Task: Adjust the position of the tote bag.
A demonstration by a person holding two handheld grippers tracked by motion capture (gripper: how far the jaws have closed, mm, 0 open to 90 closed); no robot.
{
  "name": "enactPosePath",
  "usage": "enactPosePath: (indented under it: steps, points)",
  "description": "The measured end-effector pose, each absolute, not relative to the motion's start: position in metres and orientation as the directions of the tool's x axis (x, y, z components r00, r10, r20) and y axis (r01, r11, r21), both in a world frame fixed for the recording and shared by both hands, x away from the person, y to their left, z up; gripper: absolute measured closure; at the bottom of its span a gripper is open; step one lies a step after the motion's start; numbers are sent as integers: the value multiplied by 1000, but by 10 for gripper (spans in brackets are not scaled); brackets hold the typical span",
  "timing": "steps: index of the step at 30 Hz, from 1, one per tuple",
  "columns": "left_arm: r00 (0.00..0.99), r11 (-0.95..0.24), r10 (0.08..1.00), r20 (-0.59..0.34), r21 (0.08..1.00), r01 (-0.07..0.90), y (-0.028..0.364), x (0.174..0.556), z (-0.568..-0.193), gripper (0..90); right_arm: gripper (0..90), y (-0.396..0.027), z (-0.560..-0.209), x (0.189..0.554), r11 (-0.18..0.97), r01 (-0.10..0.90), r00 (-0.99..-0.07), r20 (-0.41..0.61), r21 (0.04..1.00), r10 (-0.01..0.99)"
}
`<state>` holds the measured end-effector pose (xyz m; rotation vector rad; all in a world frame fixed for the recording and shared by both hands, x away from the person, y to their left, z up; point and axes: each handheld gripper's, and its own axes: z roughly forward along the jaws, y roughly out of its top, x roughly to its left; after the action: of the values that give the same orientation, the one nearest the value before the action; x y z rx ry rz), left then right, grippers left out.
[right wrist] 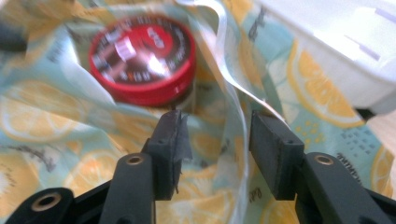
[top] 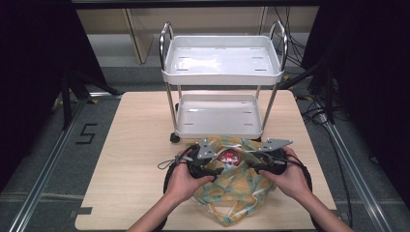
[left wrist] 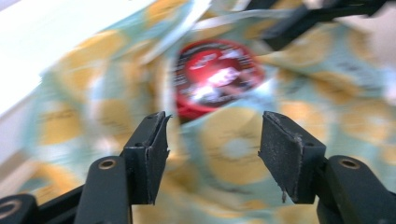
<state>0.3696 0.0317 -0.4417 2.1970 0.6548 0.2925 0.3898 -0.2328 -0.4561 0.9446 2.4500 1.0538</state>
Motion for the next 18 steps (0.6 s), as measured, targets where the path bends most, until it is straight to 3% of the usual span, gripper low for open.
enactPosePath:
  steps: [5,9,13,18]
  points:
    - [859,-579,511,31,751,318,21,367,-449,396,576,-233,-450,389,490,423,-732,-32,763,681]
    - [866,-624,489,102,735,266,13,367,-451,455,603,-232,-448,389,484,425,-728,-30,765,685]
    - [865,-660,477,157,714,233,10,364,-450,635,619,-231,-448,391,492,418,-733,-36,764,679]
    - [864,-657,487,132,706,263,10,361,-455,824,637,-231,-449,392,496,411,-731,-49,765,681]
